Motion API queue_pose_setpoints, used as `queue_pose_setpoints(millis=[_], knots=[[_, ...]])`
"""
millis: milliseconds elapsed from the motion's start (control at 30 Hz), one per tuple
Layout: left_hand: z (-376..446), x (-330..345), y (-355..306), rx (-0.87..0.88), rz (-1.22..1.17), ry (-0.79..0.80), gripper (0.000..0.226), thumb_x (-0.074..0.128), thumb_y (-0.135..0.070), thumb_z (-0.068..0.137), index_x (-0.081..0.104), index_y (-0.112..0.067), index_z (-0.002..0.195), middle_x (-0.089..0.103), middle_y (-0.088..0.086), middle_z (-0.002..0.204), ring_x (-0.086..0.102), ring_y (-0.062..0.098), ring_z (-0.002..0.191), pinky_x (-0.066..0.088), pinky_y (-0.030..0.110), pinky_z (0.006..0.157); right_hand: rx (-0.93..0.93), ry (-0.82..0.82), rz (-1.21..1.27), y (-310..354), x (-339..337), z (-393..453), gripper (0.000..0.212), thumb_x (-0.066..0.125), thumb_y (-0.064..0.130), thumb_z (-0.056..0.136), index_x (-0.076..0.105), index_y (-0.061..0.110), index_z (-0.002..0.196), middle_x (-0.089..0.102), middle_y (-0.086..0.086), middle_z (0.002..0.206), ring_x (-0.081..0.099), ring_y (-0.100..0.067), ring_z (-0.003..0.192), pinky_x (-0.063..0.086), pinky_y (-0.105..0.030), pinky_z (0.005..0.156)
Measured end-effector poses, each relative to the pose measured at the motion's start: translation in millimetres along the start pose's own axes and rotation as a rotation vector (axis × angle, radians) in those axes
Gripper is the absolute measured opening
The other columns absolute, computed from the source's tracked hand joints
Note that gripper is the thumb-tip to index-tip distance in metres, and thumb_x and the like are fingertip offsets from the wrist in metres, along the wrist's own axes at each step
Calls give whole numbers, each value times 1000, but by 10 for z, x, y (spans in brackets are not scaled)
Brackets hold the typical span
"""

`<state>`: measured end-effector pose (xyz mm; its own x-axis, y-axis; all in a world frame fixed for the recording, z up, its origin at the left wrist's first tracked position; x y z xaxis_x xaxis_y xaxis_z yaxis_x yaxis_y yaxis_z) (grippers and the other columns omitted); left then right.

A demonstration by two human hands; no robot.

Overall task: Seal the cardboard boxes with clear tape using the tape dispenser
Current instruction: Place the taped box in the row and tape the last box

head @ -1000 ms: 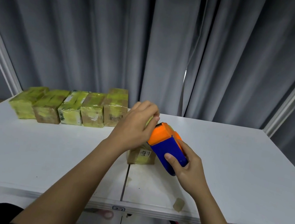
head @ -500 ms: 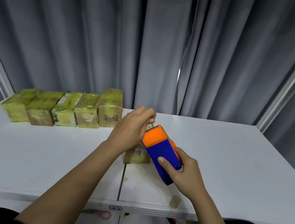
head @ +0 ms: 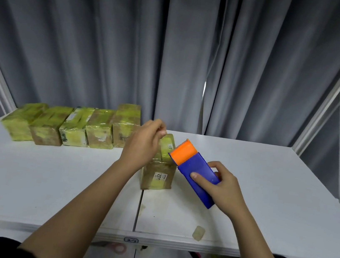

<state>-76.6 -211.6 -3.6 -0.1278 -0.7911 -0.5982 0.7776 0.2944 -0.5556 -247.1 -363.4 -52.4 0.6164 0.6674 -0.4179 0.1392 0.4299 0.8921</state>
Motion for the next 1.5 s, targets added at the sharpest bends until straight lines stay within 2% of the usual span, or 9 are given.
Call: queue_pose_setpoints(millis=[100, 233, 433, 600, 767, 967, 1167, 1333, 1500], knots=[[-133, 77, 280, -197, -169, 23, 14, 46, -10, 96, 48, -17, 84, 52, -5, 77, 53, 17, 74, 48, 39, 71, -29, 16, -154, 167, -101, 159, 40, 77, 58, 67, 56, 38, 94, 64, 5, 74, 61, -14, 65, 51, -29, 62], [-220, 112, 456, -351, -239, 28, 12, 46, -11, 97, 50, -14, 85, 53, -3, 79, 54, 19, 78, 52, 52, 79, -43, 202, -338, 360, -100, 285, 41, 70, 67, 68, 57, 39, 95, 66, 12, 86, 64, -10, 77, 55, -30, 69], [-82, -14, 385, -189, -44, 81, 11, 47, -13, 96, 52, -16, 87, 56, -4, 80, 52, 18, 75, 46, 37, 68, 2, 312, -271, 279, -53, 316, 42, 71, 68, 65, 63, 33, 86, 69, 11, 88, 68, -11, 78, 59, -39, 75], [-76, -22, 339, -147, 177, 61, 8, 43, -11, 97, 50, -13, 94, 57, 2, 93, 54, 24, 80, 45, 36, 65, -3, 330, -328, 419, -73, 408, 38, 72, 63, 70, 64, 30, 87, 69, 10, 90, 68, -10, 79, 58, -33, 73], [-52, -86, 376, -215, 12, 70, 13, 39, -23, 101, 45, -17, 92, 54, -2, 82, 55, 22, 75, 47, 40, 66, -49, 256, -164, 456, -201, 417, 41, 74, 61, 63, 68, 34, 94, 70, 12, 90, 68, -8, 78, 58, -34, 76], [-74, -81, 475, -270, 21, 64, 13, 39, -24, 100, 45, -18, 90, 59, -5, 86, 61, 23, 77, 49, 40, 69, -94, 316, -412, 536, -240, 488, 25, 66, 58, 80, 61, 44, 99, 65, 15, 101, 64, -9, 85, 55, -34, 77], [-183, 26, 566, -391, -143, 65, 15, 42, -16, 99, 46, -25, 87, 56, -6, 87, 63, 23, 83, 51, 40, 76, -103, 318, -353, 749, -211, 688, 34, 69, 55, 77, 60, 33, 101, 65, 14, 97, 66, -9, 85, 55, -24, 69], [-222, 100, 691, -547, -303, 95, 10, 42, -14, 99, 51, -18, 96, 58, 1, 100, 63, 27, 97, 47, 27, 75, -105, 409, -459, 868, -80, 991, 37, 68, 56, 77, 63, 28, 99, 68, 13, 96, 67, -9, 84, 54, -22, 68], [-282, 71, 786, -626, -370, 85, 5, 49, -14, 97, 53, -16, 99, 53, -8, 92, 64, 25, 97, 41, 17, 67, -90, 468, -466, 870, 79, 1142, 35, 70, 52, 79, 63, 26, 101, 68, 9, 95, 67, -12, 84, 55, -23, 70]])
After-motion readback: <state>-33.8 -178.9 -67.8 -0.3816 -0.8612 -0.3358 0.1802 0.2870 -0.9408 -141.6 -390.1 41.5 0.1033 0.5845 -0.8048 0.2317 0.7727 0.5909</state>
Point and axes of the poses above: each hand's wrist, its own z-axis towards the middle knuckle, its own x-axis out of the palm, y = z × x, the point moved 1 cm from there along z, towards the middle knuckle
